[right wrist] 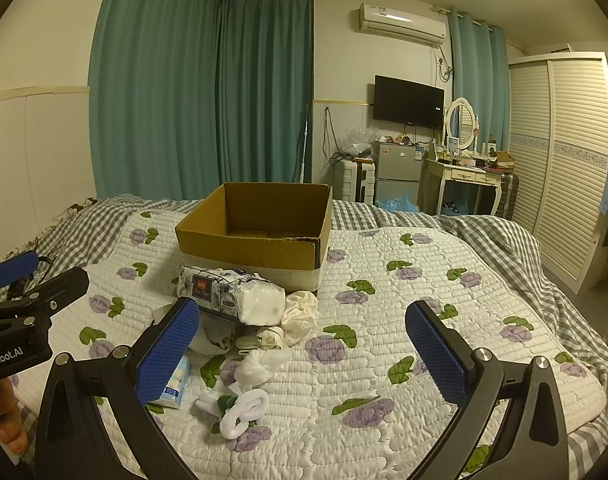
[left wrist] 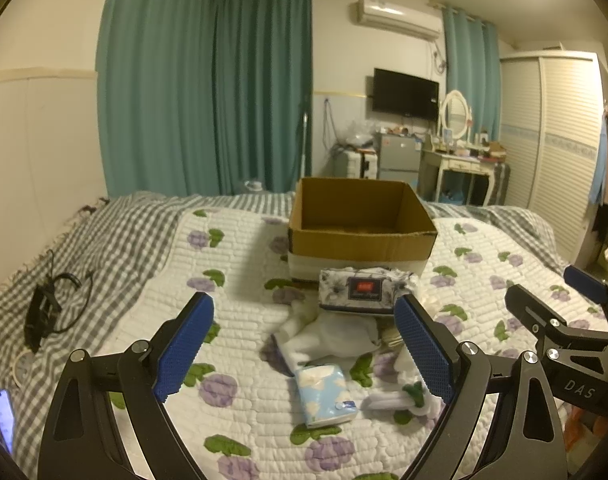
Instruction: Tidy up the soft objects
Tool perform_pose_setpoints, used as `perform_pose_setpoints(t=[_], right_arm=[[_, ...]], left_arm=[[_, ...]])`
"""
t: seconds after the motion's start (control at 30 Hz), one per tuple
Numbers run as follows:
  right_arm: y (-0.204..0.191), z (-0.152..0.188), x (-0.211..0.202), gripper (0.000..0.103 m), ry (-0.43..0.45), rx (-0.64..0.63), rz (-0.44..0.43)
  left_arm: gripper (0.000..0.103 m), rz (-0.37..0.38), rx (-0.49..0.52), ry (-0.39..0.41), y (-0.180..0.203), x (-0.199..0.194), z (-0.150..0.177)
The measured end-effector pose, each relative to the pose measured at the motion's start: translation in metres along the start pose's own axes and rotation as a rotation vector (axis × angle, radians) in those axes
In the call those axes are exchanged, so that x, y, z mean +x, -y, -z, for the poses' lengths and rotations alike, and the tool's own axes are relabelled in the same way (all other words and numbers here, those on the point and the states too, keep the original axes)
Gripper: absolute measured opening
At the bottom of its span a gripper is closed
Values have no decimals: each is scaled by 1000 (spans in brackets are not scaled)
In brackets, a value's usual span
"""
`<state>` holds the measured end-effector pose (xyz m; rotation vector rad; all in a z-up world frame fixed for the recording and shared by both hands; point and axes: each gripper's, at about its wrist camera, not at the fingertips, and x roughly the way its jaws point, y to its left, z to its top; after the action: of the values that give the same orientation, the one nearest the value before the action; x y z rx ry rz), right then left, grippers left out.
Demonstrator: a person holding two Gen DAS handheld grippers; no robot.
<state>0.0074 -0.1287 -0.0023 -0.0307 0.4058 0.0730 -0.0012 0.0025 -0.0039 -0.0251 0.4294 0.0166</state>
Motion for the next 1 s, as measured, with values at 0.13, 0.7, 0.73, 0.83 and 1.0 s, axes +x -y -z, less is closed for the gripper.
perform_pose_setpoints(t=[0.13, 0.7, 0.73, 0.83, 1.0], right_arm=[[0, 0, 0, 103, 0, 0, 0], [-2, 1, 0, 103, 1, -6, -3], [-2, 2, -2, 103, 5, -6, -5], [-3, -3, -5, 103, 6, -6, -20], [-13, -24, 2, 103, -63, -34, -57]], left_arm=[[93, -1, 1, 0, 0, 0, 0], [93, 1, -9, 15, 1, -6, -3], [93, 6, -14, 17, 0, -9, -6], [93, 2, -29, 20, -5, -18, -17], [93, -27, -8, -73, -14, -4, -21]])
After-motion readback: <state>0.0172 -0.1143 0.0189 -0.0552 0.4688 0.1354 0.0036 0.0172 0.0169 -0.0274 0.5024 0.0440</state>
